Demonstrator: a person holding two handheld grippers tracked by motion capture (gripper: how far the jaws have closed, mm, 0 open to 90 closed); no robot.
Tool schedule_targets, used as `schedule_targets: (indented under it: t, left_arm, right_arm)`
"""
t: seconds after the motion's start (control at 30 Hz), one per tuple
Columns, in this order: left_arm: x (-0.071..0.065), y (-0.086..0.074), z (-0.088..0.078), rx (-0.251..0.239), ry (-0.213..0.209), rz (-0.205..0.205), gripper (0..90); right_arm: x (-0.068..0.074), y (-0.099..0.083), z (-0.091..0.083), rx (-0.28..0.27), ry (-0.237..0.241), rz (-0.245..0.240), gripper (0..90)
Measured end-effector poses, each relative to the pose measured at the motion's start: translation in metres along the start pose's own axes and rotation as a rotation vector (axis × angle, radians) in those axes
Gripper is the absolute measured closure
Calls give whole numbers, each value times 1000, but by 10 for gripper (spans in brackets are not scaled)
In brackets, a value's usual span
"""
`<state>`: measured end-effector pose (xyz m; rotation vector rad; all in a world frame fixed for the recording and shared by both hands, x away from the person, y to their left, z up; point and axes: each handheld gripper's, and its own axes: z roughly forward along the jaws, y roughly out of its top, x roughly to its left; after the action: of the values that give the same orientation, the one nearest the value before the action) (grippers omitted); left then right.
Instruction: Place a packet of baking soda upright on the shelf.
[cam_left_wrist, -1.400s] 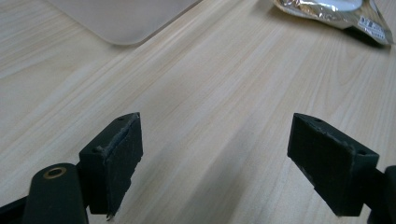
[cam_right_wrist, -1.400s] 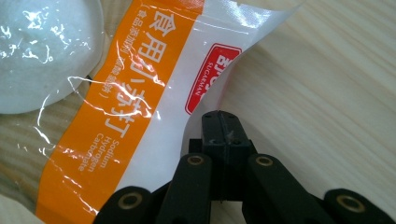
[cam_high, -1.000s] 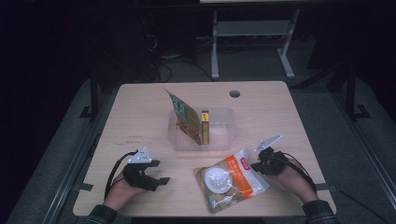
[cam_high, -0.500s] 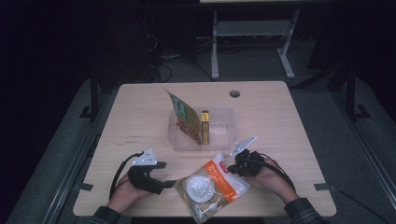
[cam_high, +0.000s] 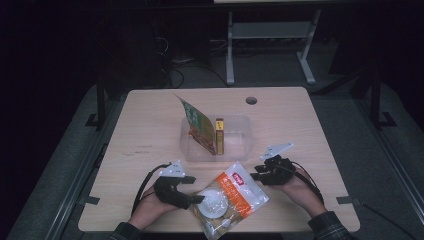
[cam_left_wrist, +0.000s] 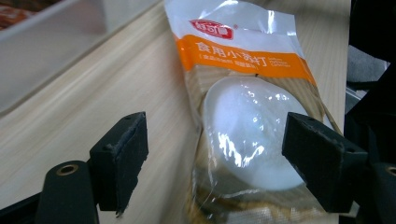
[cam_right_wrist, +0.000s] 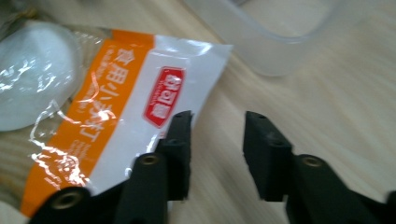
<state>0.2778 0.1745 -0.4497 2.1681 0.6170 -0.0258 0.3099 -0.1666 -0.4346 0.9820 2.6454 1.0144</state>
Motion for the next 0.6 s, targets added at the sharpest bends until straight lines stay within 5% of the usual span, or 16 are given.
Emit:
schedule_targets:
  t: [0.3, 0.6]
  left_arm:
    - [-7, 4, 29, 59, -26, 13, 235]
    - [-15, 5, 40, 93, -13, 68, 251]
  right_arm:
    - [0, -15, -21, -77, -11, 76, 438]
    - [8, -26, -26, -86, -6, 75, 389]
